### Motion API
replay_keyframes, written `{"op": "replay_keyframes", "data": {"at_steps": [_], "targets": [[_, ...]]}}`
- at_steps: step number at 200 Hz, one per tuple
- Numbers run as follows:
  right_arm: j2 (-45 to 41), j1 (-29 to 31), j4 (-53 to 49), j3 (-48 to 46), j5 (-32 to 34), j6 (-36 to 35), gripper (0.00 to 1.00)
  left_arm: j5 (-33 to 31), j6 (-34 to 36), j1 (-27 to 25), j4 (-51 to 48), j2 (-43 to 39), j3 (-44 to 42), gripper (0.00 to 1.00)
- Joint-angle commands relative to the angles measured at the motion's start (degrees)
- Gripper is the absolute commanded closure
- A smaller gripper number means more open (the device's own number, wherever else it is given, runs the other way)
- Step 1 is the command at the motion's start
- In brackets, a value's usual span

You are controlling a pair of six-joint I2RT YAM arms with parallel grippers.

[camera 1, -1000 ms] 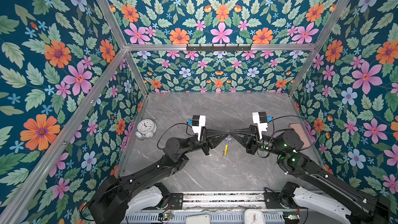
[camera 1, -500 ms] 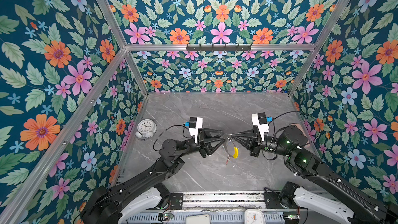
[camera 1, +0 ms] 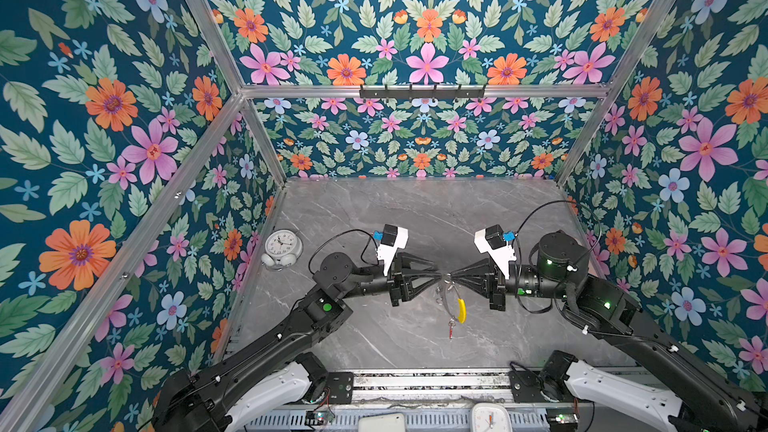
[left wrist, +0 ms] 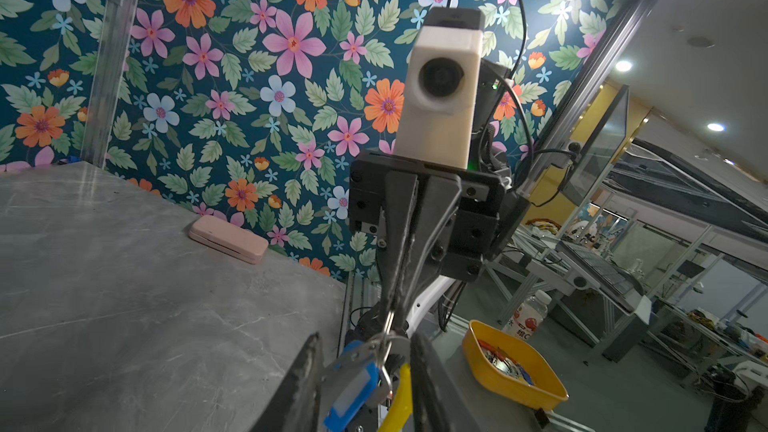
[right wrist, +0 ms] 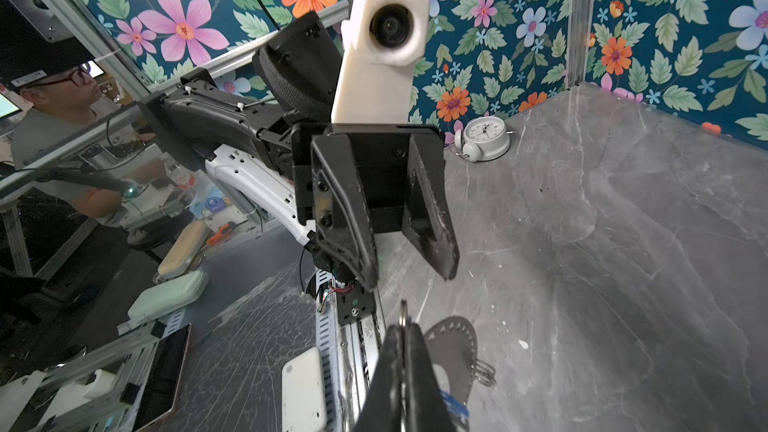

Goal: Remove the keys from the keyring

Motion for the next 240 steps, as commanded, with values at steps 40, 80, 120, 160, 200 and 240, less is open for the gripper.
{"op": "replay_keyframes", "data": {"at_steps": [40, 80, 120, 160, 200, 240], "targets": [[1.8, 0.0, -2.4, 1.6, -3.4, -3.3, 1.0, 4.8, 1.3, 0.1, -3.4, 2.1, 2.1, 0.64], [2.2, 0.0, -2.5, 1.9, -2.1, -3.4, 1.0, 6.5, 1.1, 0.0, -3.1, 2.5, 2.3, 0.74], [2.2, 0.0, -2.8, 2.0, -0.8, -3.7, 1.0, 7.0, 1.1, 0.1, -3.2, 2.5, 2.5, 0.81], [2.3, 0.0, -2.5, 2.1, -0.2, -3.6, 1.0, 7.7, 0.6, 0.0, -2.3, 2.8, 2.4, 0.82], [2.7, -0.1, -1.9, 2.0, -0.3, -3.4, 1.0, 8.3, -0.1, 0.1, -0.9, 2.9, 2.1, 0.87], [3.0, 0.0, -1.0, 2.0, -0.7, -2.9, 1.0, 8.5, -1.0, 0.0, 1.0, 3.5, 1.6, 0.94]]}}
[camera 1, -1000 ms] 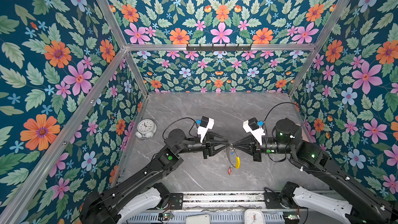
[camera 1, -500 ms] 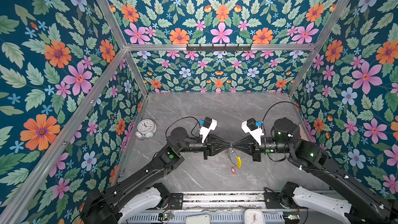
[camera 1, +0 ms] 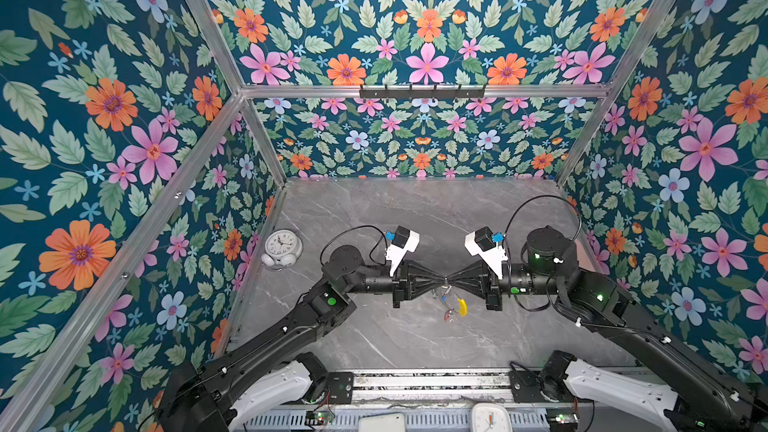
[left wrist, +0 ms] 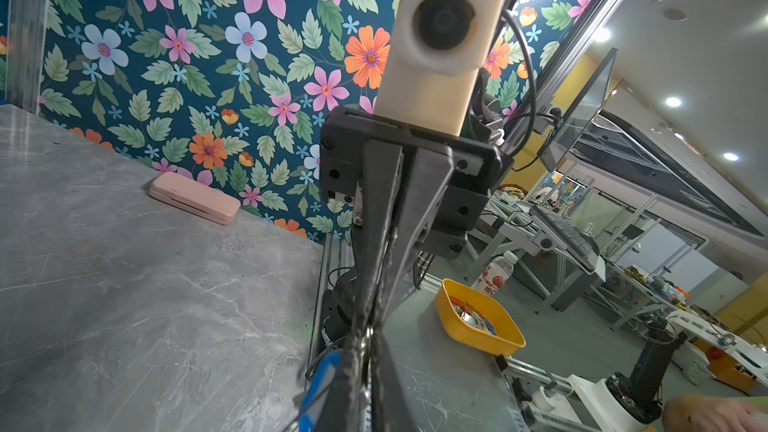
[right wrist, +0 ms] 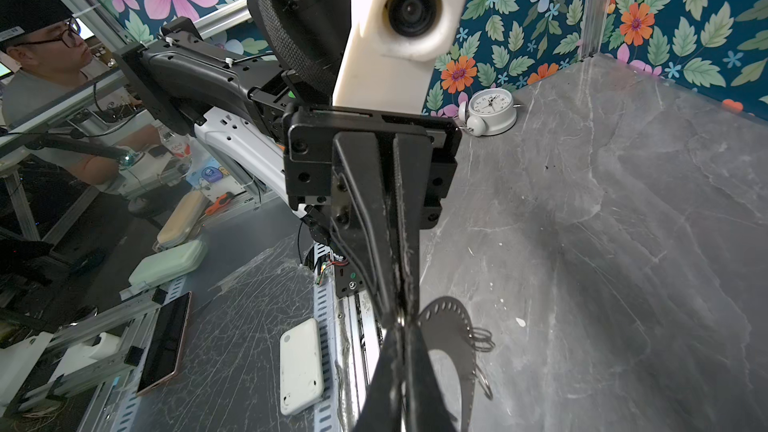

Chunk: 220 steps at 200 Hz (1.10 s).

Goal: Remove the keys from the keyring

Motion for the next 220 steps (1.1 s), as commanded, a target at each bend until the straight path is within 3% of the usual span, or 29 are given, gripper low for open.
{"op": "replay_keyframes", "data": {"at_steps": [1, 49, 63, 73, 118, 220], "targets": [[0.2, 0.0, 2.7, 0.3, 0.1, 0.2, 1.0, 1.2, -0.8, 0.0, 3.7, 0.3, -0.1, 0.94], [-0.3, 0.0, 5.9, -0.5, 0.9, 2.6, 1.0, -1.1, -0.7, 0.0, 5.9, -0.6, -1.0, 1.0], [-1.3, 0.0, 8.1, -1.2, 2.1, 4.1, 0.8, -2.9, -0.1, 0.1, 6.3, -1.5, -1.4, 1.0], [-2.3, 0.0, 10.1, -2.0, 3.3, 5.3, 0.72, -4.1, 0.4, 0.0, 6.4, -2.2, -1.5, 1.0], [-6.3, 0.0, 17.5, -6.8, 9.5, 8.9, 0.58, -10.6, 4.2, 0.0, 4.0, -4.1, -1.0, 1.0], [-6.6, 0.6, 20.4, -13.8, 12.8, 8.7, 0.51, -18.7, 6.7, -0.1, -1.3, -6.2, 1.0, 1.0]]}}
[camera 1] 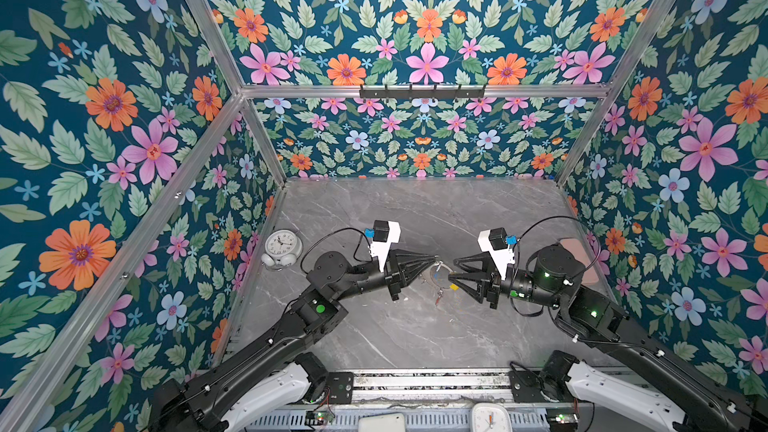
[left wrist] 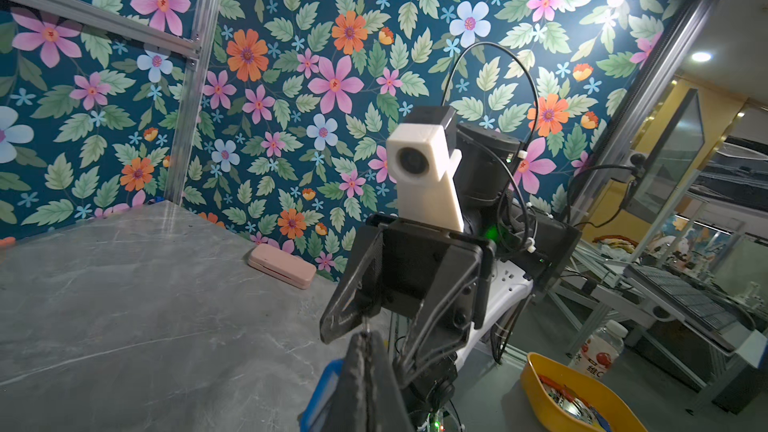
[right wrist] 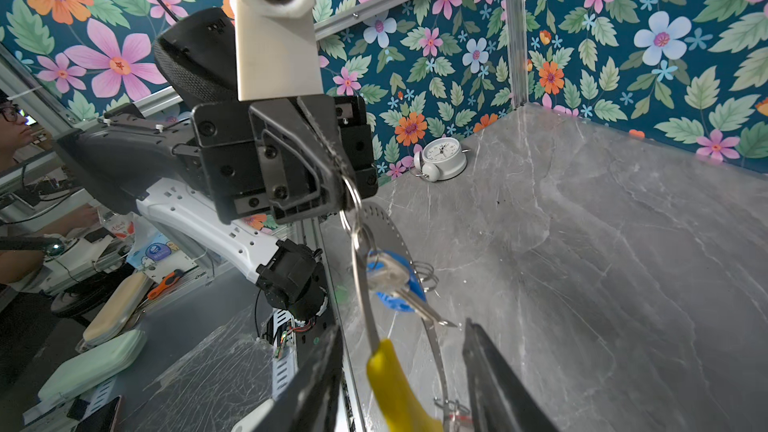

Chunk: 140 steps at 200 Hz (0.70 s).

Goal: Remove the keys from the keyring

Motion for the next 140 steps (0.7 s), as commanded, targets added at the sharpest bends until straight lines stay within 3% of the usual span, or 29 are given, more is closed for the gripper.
{"op": "replay_keyframes", "data": {"at_steps": [1, 74, 140], "targets": [[0.5, 0.2, 2.6, -0.2, 2.2, 0.4, 0.51, -1.9, 0.6, 0.0, 0.2, -0.3, 0.7, 1.0], [3.1, 1.7, 0.4, 0.3, 6.8, -2.1, 0.55, -4.7, 1.0, 0.0, -3.7, -0.8, 1.9, 1.0], [5.2, 4.1, -1.4, 1.8, 9.7, -4.3, 0.83, -7.7, 1.5, -0.2, -8.3, 0.3, 3.7, 1.0]]}}
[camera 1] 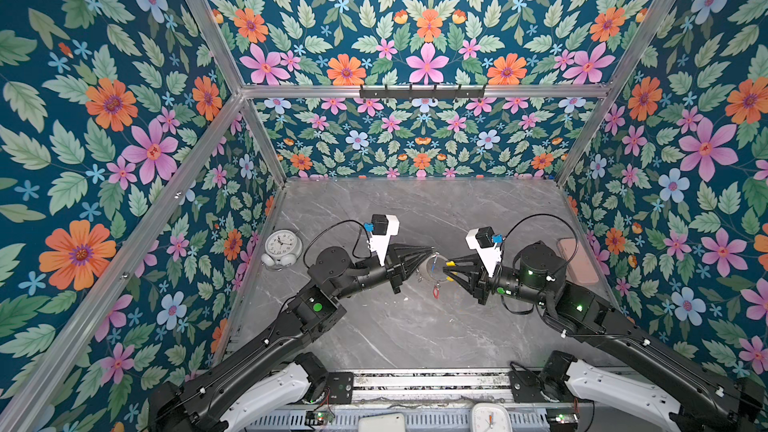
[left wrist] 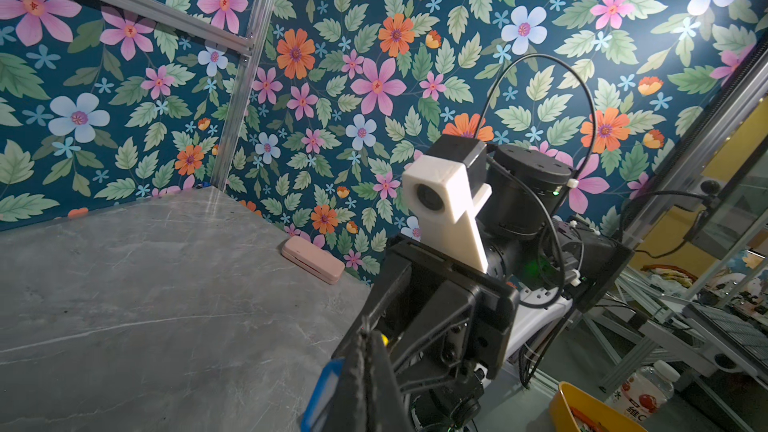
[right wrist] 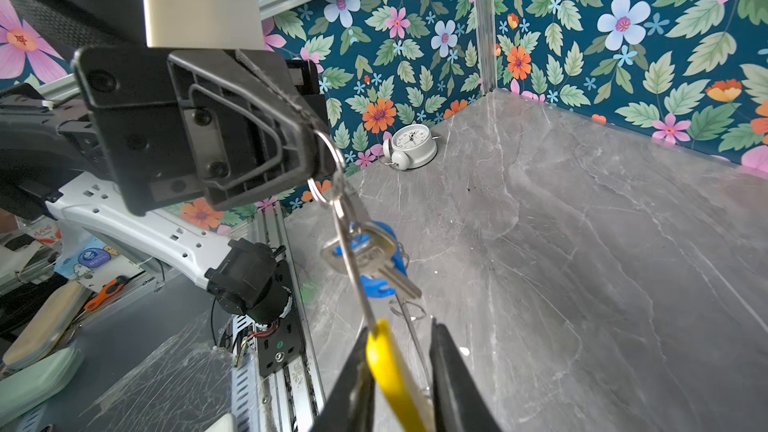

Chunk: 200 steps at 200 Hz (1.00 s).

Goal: Remove the keys from the keyring

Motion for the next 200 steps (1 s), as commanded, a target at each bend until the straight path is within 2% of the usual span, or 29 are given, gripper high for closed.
{"op": "replay_keyframes", "data": {"at_steps": [1, 59, 147, 200], "targets": [[0.7, 1.3, -1.1, 0.9, 2.6, -2.2, 0.83, -1.3, 1.0, -0.1, -0.6, 0.2, 0.7, 1.0], [2.1, 2.4, -2.6, 2.2, 5.8, -3.3, 1.0, -3.3, 1.2, -0.3, -3.6, 1.0, 2.0, 1.0], [2.6, 2.8, -5.3, 4.3, 10.3, -4.6, 1.0, -8.7, 2.1, -1.0, -13.0, 3.2, 6.1, 1.0], [4.2, 4.9, -7.6, 6.1, 13.6, -5.7, 1.0, -12.2, 3.0, -1.5, -14.7, 4.2, 7.5, 1.0]]}}
